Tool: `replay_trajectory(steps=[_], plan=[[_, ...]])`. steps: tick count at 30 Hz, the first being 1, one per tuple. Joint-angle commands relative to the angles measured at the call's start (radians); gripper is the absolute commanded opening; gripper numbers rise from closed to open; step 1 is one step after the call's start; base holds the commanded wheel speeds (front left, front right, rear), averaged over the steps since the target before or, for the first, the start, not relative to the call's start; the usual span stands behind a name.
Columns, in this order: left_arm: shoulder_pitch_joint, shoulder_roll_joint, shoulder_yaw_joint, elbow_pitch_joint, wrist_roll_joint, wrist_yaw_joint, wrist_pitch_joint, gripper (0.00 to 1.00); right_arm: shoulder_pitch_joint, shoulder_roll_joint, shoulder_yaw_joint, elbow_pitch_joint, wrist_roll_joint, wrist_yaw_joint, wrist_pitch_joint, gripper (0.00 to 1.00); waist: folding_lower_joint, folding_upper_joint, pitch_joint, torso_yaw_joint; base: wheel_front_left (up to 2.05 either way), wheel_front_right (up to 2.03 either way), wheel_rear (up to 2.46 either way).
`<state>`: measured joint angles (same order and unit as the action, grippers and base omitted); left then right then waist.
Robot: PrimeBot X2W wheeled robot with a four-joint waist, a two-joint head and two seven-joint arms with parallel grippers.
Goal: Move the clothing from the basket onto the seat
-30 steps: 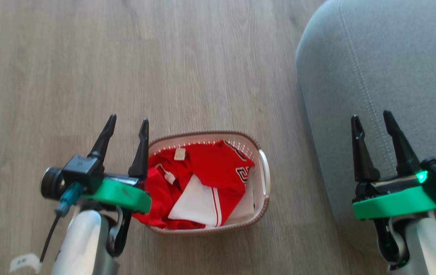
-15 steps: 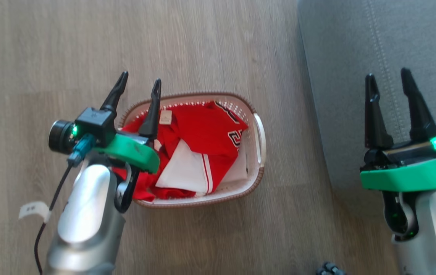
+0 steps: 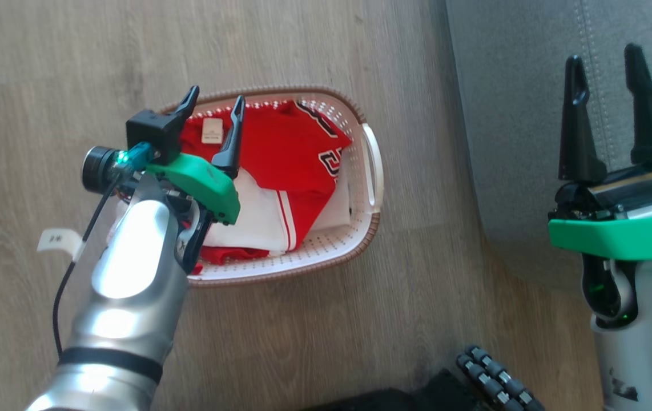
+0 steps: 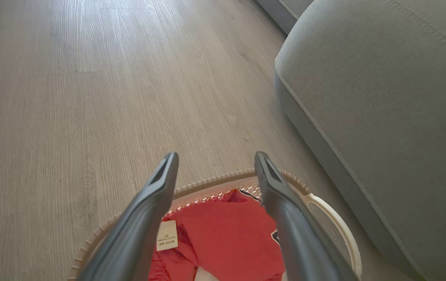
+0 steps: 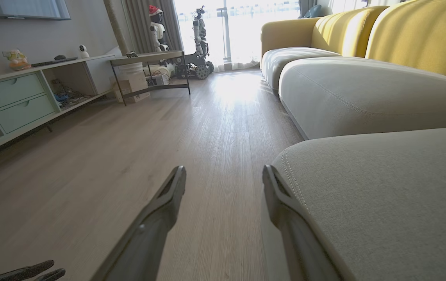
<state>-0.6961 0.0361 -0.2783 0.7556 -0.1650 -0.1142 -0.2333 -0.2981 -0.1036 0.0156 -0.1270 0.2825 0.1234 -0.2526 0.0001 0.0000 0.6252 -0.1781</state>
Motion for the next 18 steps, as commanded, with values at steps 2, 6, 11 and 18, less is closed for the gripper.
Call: replay_trajectory(steps=[2, 6, 11, 18], plan=[[-0.027, 0.015, 0.011, 0.024, -0.009, -0.002, 0.005, 1.0, -0.008, -0.004, 0.021, -0.044, 0.002, 0.007, -0.009, 1.0, -0.0001, 0.0, 0.036, -0.02, 0.0, 0.0, 0.0], [-0.079, 0.015, 0.001, 0.138, -0.043, -0.005, 0.053, 1.0, -0.022, 0.005, 0.019, -0.062, 0.003, 0.007, -0.009, 1.0, -0.0001, 0.0, 0.074, -0.031, 0.0, 0.0, 0.0], [-0.144, 0.014, -0.037, 0.24, -0.118, -0.008, 0.141, 1.0, -0.039, 0.012, 0.02, -0.078, 0.003, 0.007, -0.009, 1.0, -0.0001, 0.0, 0.114, -0.038, 0.0, 0.0, 0.0], [-0.23, 0.014, -0.09, 0.32, -0.191, -0.01, 0.192, 1.0, -0.067, 0.023, 0.031, -0.1, 0.005, 0.007, -0.009, 1.0, -0.0001, 0.0, 0.176, -0.054, 0.0, 0.0, 0.0]])
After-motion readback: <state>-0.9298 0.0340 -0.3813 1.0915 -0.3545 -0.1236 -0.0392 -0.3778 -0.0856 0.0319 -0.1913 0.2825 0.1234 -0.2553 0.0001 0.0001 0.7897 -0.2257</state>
